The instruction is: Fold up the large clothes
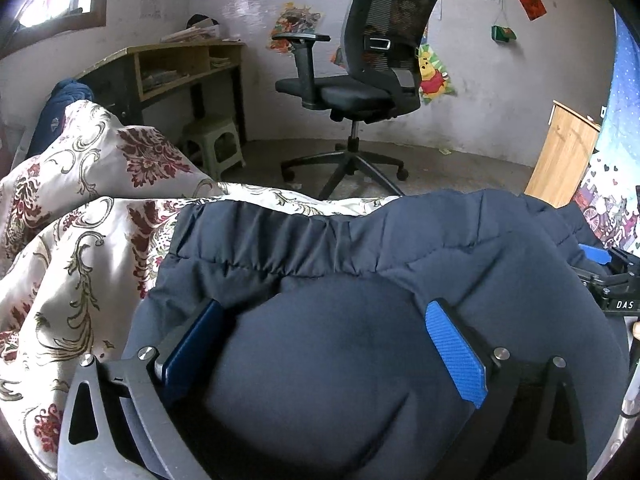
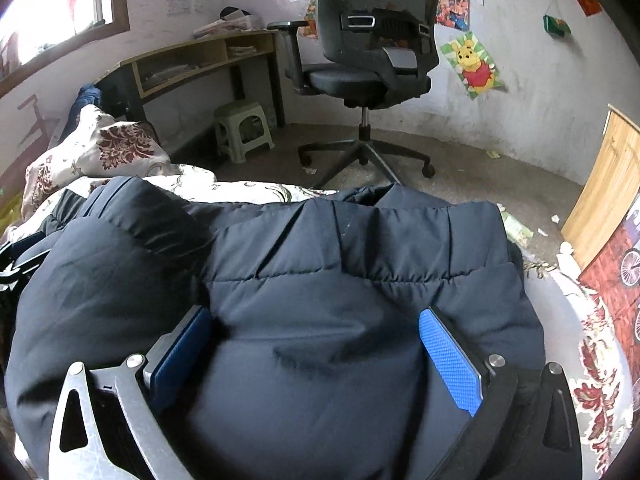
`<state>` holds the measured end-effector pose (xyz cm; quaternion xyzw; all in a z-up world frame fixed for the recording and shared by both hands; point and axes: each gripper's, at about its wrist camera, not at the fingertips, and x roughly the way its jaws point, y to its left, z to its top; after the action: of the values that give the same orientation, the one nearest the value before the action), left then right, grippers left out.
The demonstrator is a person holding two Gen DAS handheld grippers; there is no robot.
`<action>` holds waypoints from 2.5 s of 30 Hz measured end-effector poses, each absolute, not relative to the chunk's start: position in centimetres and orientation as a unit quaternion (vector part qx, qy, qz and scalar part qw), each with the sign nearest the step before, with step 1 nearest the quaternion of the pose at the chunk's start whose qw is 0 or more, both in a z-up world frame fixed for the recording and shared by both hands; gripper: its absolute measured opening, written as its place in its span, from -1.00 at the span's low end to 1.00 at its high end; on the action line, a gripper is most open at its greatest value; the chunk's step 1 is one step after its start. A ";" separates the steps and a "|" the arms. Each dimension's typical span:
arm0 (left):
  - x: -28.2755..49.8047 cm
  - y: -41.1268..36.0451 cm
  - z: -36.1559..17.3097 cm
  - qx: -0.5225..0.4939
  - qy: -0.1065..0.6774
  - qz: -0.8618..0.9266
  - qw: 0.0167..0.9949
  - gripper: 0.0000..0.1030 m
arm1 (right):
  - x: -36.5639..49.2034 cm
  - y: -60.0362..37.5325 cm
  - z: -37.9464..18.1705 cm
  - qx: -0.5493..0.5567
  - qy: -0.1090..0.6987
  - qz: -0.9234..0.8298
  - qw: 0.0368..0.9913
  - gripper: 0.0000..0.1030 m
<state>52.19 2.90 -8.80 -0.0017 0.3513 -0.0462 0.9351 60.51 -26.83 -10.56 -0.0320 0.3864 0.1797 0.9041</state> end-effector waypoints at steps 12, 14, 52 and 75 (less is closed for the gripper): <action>52.4 2.8 -9.3 -0.011 0.345 -0.056 0.937 0.97 | 60.0 -27.1 -11.3 -0.027 0.365 0.180 0.913 1.00; 52.4 2.9 -9.3 -0.013 0.344 -0.058 0.937 0.97 | 60.0 -27.1 -11.3 -0.027 0.365 0.180 0.913 1.00; 48.8 12.0 -6.3 -0.114 0.348 -0.046 0.929 0.96 | 57.9 -37.0 -6.7 0.068 0.334 0.141 0.930 1.00; 51.5 14.3 -9.5 -0.175 0.443 -0.054 0.878 0.97 | 60.9 -40.0 -11.3 0.125 0.423 0.140 0.887 1.00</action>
<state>51.50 14.28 -9.48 -0.1750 0.4428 -0.0540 0.8777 60.94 -39.98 -11.30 0.1246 0.4226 0.1400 0.8867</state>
